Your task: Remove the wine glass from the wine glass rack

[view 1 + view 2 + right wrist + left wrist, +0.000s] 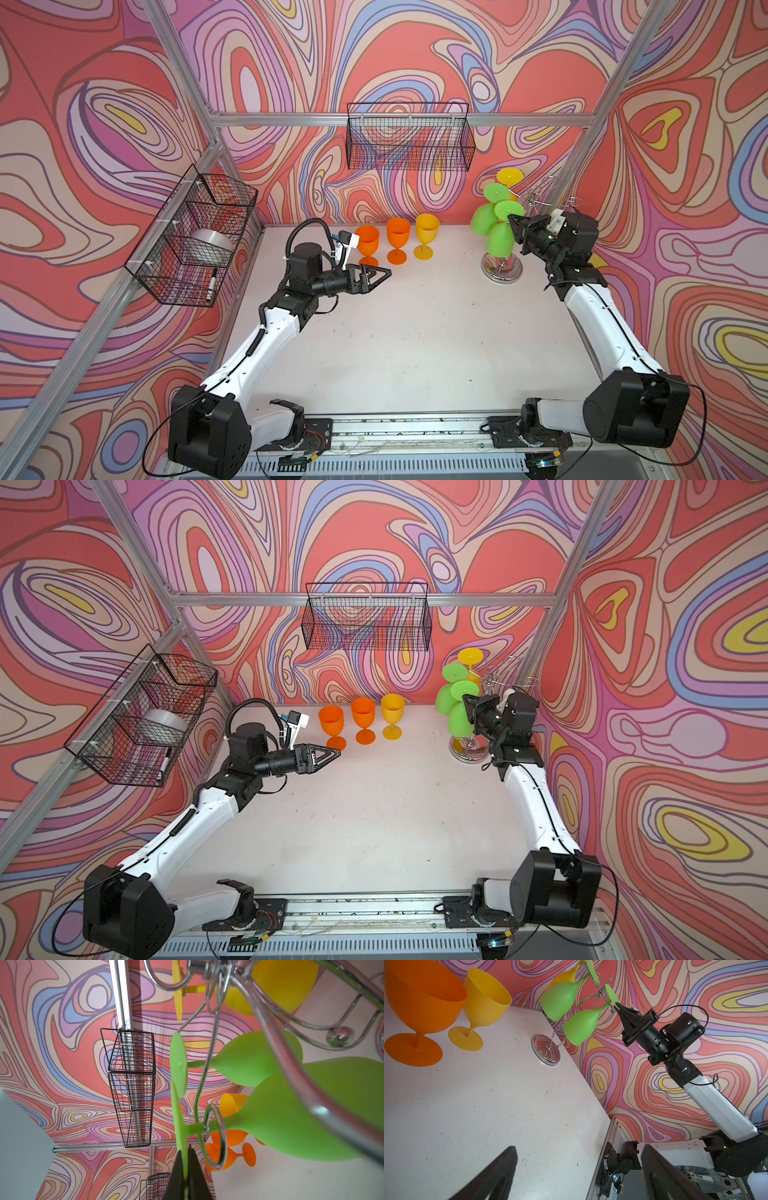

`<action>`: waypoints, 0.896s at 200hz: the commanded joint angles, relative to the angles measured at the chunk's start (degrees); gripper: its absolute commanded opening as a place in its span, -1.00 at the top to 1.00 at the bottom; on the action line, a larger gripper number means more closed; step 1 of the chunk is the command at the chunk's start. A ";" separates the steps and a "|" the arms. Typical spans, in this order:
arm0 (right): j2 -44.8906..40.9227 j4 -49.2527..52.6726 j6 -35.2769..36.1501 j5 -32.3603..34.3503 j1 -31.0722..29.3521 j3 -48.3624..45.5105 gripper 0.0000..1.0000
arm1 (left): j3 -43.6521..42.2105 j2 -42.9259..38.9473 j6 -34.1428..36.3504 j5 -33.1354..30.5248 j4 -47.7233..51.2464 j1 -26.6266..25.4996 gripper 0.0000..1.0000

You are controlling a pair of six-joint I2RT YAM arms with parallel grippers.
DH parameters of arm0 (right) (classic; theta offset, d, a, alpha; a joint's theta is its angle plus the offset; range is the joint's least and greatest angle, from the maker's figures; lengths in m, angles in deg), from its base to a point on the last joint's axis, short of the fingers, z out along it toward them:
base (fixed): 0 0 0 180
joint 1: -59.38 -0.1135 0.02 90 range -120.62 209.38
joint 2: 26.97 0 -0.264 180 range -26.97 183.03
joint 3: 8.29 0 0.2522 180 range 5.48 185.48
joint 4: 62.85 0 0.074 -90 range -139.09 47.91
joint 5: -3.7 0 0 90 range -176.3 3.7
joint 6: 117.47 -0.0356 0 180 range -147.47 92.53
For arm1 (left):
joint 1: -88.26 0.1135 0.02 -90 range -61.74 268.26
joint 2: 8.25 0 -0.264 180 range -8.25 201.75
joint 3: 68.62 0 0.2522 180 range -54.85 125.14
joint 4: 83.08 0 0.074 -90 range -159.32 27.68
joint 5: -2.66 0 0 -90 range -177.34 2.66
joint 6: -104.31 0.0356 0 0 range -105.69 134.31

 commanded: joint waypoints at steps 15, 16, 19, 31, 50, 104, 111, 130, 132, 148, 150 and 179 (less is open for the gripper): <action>1.29 -3.05 -0.39 0.53 -0.31 3.04 1.00 | 0.40 0.27 1.40 -0.33 0.41 -0.19 -0.87; 1.33 -3.05 -0.35 0.61 -0.33 3.09 1.00 | 0.40 0.27 1.37 -0.30 0.41 -0.23 -0.87; 1.32 -2.98 -0.22 0.79 -0.32 3.20 1.00 | 0.41 0.27 1.41 -0.33 0.46 -0.22 -0.87; 1.59 -2.55 0.25 1.40 -0.34 3.71 1.00 | 0.48 0.32 1.50 -0.43 0.62 -0.27 -0.87; 1.72 -2.26 0.66 2.78 -0.34 4.10 1.00 | 0.49 0.27 1.64 -0.45 0.75 -0.26 -0.87; 2.22 -3.66 0.31 6.90 -0.26 3.89 1.00 | 0.67 0.10 2.20 -0.64 1.43 -0.25 -0.87; 1.76 -3.59 0.46 7.85 -0.26 3.49 1.00 | 0.67 0.10 2.28 -0.68 1.51 -0.22 -0.87; 0.48 -2.74 1.31 10.22 -0.26 2.77 1.00 | 0.76 0.10 2.37 -0.80 1.64 -0.24 -0.87; 0.33 -2.64 1.35 10.54 -0.26 2.61 1.00 | 0.76 0.12 2.31 -0.74 1.58 -0.22 -0.87; -0.92 -2.00 1.63 12.24 -0.18 1.72 1.00 | 0.76 0.18 2.30 -0.64 1.64 -0.25 -0.87; -0.99 -2.06 1.63 12.32 -0.20 1.55 1.00 | 0.76 0.18 2.30 -0.68 1.64 -0.26 -0.87; -2.65 -1.89 1.67 13.96 -0.09 0.29 1.00 | 0.76 0.34 2.23 -0.67 1.61 -0.27 -0.87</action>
